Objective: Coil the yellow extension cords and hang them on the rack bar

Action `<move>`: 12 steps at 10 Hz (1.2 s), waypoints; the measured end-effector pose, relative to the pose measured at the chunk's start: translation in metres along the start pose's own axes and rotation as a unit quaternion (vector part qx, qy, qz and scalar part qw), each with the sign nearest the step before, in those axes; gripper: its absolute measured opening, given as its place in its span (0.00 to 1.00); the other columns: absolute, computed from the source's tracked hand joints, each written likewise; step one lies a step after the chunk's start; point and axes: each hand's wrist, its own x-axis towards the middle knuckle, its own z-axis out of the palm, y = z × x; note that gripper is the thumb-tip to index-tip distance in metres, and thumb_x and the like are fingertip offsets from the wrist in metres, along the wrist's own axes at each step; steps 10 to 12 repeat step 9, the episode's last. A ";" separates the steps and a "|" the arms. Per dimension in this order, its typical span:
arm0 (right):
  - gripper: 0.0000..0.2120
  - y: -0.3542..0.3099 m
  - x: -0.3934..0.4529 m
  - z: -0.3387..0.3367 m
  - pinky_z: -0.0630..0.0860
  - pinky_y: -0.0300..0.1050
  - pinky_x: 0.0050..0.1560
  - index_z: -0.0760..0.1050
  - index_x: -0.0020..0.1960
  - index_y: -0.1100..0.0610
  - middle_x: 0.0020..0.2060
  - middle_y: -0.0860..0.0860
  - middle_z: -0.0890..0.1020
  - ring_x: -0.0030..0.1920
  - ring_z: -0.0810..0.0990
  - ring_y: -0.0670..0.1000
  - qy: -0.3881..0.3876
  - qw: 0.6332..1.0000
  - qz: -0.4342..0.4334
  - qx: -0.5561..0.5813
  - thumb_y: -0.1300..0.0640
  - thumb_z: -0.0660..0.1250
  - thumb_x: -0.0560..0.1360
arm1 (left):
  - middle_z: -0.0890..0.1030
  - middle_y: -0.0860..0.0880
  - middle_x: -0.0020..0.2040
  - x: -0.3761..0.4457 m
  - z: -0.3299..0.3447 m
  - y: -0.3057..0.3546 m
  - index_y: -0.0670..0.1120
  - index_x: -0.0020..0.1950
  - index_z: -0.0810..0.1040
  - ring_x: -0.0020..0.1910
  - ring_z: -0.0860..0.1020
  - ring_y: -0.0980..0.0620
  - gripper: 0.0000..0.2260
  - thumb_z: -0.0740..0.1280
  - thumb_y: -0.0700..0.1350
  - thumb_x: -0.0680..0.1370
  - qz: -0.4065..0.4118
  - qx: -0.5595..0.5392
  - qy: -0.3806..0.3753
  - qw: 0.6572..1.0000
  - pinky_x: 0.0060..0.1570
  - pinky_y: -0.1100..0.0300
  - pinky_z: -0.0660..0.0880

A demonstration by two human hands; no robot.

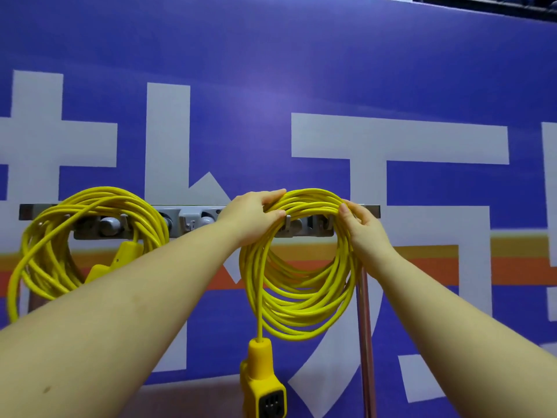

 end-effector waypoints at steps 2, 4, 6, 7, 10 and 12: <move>0.09 0.011 0.000 0.007 0.77 0.37 0.39 0.75 0.53 0.54 0.47 0.56 0.82 0.48 0.81 0.54 0.070 0.996 -0.025 0.042 0.49 0.64 0.77 | 0.72 0.51 0.69 -0.001 0.002 0.000 0.57 0.73 0.62 0.66 0.72 0.48 0.22 0.60 0.54 0.79 0.002 0.005 0.004 1.000 0.58 0.52 0.74; 0.16 0.017 0.005 0.004 0.76 0.48 0.54 0.73 0.60 0.52 0.53 0.52 0.80 0.56 0.78 0.53 0.051 0.997 -0.031 -0.040 0.45 0.58 0.78 | 0.70 0.51 0.71 0.000 0.001 -0.002 0.59 0.75 0.56 0.67 0.71 0.47 0.23 0.56 0.55 0.81 0.015 0.077 -0.021 0.997 0.58 0.52 0.74; 0.25 0.001 0.004 -0.008 0.70 0.52 0.65 0.57 0.75 0.48 0.69 0.52 0.70 0.68 0.69 0.55 -0.047 0.976 0.002 -0.214 0.42 0.50 0.80 | 0.68 0.49 0.72 0.000 -0.010 0.005 0.55 0.77 0.51 0.68 0.70 0.46 0.25 0.56 0.52 0.81 0.030 0.128 -0.072 0.989 0.61 0.52 0.72; 0.27 -0.014 0.006 -0.013 0.68 0.52 0.66 0.53 0.76 0.50 0.72 0.54 0.66 0.70 0.66 0.57 -0.071 0.956 0.019 -0.282 0.42 0.51 0.80 | 0.66 0.48 0.73 -0.005 -0.016 0.010 0.53 0.77 0.50 0.69 0.68 0.45 0.27 0.57 0.52 0.81 0.020 0.147 -0.084 0.985 0.64 0.51 0.71; 0.31 -0.044 -0.008 -0.011 0.71 0.51 0.62 0.48 0.77 0.51 0.73 0.56 0.63 0.69 0.68 0.59 -0.108 0.919 0.045 -0.376 0.44 0.57 0.79 | 0.62 0.47 0.75 -0.017 -0.025 0.024 0.50 0.77 0.49 0.71 0.65 0.44 0.29 0.60 0.49 0.81 -0.005 0.159 -0.086 0.983 0.65 0.51 0.68; 0.31 -0.044 -0.008 -0.011 0.71 0.51 0.62 0.48 0.77 0.51 0.73 0.56 0.63 0.69 0.68 0.59 -0.108 0.919 0.045 -0.376 0.44 0.57 0.79 | 0.62 0.47 0.75 -0.017 -0.025 0.024 0.50 0.77 0.49 0.71 0.65 0.44 0.29 0.60 0.49 0.81 -0.005 0.159 -0.086 0.983 0.65 0.51 0.68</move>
